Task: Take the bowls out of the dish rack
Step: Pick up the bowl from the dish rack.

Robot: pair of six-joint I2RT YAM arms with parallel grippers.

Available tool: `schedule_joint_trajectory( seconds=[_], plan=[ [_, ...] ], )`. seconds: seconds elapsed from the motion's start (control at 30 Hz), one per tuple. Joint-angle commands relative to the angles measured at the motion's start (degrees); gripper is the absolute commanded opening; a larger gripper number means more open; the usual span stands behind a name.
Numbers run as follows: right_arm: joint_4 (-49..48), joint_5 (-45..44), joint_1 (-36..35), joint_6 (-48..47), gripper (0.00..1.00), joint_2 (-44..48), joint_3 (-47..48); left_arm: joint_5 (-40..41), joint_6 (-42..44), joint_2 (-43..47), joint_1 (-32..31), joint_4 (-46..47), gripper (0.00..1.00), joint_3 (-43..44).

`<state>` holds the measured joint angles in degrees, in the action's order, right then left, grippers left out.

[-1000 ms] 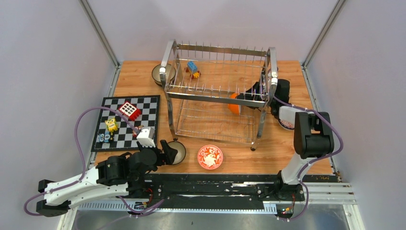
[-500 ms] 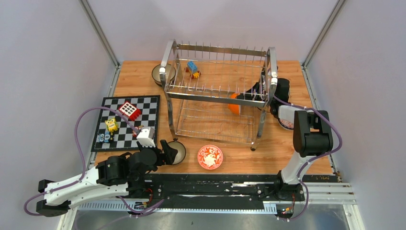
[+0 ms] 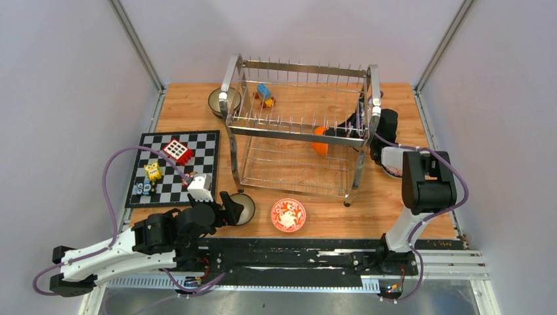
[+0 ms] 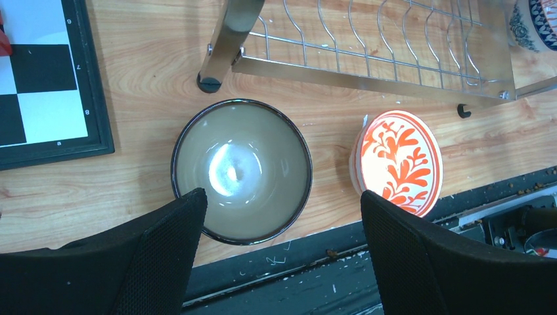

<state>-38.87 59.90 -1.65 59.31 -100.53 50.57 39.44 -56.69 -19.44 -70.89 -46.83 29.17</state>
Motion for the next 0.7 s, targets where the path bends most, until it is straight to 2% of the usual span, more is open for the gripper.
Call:
schedule_joint_trajectory(
  seconds=[0.0,0.2,0.37,0.67],
  plan=[
    [-14.1,2.6,-0.9,9.2,0.03,-0.5,-1.6,1.4,-0.5,-0.1,0.4,0.2,0.88,-0.1],
    [-17.7,2.6,0.4,12.6,0.03,1.2,-1.7,1.8,-0.3,-0.1,0.4,0.0,0.89,0.0],
    [-24.9,2.8,1.2,17.7,0.03,1.7,-3.8,2.0,-0.1,-0.1,0.4,-0.2,0.89,0.4],
    [-28.9,2.2,5.6,20.0,0.03,8.3,-11.5,2.6,0.7,0.1,0.4,-0.1,0.89,0.8]
  ],
)
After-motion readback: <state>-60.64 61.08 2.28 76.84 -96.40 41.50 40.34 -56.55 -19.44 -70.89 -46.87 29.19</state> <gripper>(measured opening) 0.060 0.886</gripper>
